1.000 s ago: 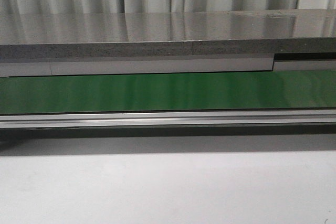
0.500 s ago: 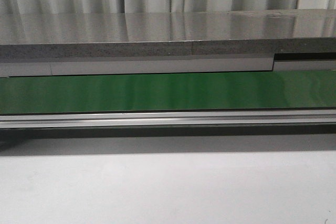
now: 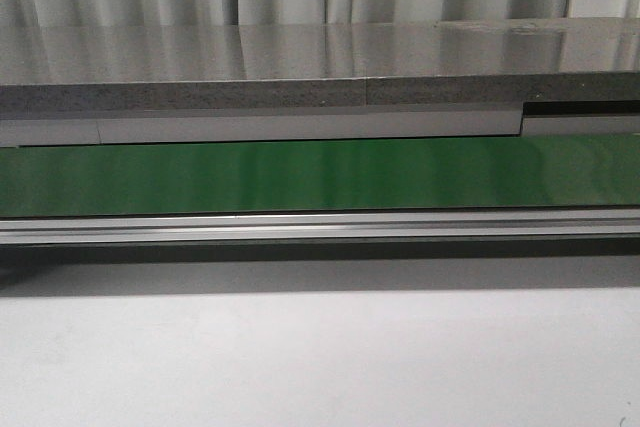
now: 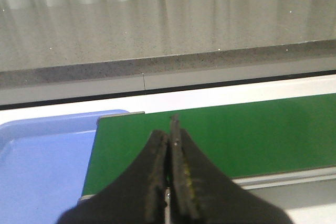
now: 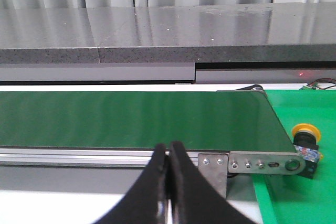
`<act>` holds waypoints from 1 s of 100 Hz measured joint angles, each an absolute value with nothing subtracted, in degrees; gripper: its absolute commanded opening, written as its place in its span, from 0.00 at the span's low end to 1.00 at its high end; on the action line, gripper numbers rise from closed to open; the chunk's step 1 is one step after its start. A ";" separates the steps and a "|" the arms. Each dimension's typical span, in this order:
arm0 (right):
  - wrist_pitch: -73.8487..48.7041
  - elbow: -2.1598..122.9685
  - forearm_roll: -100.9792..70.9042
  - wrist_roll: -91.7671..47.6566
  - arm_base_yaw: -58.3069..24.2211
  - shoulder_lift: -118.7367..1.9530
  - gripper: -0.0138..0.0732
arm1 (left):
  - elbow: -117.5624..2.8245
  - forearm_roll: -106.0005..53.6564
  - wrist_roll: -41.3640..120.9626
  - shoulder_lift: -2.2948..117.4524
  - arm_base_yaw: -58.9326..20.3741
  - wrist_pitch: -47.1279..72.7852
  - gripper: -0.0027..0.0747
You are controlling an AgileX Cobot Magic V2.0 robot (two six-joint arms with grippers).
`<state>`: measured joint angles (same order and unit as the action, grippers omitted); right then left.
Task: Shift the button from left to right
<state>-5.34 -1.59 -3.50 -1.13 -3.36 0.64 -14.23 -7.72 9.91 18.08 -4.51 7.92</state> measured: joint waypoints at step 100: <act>-5.21 -1.59 -3.50 -1.13 -3.36 0.64 0.08 | -0.27 0.00 -1.65 -0.27 1.16 2.63 0.01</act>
<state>-5.21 -1.59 -3.50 -1.13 -3.36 0.64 -0.27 0.00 -1.65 -0.27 1.16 2.63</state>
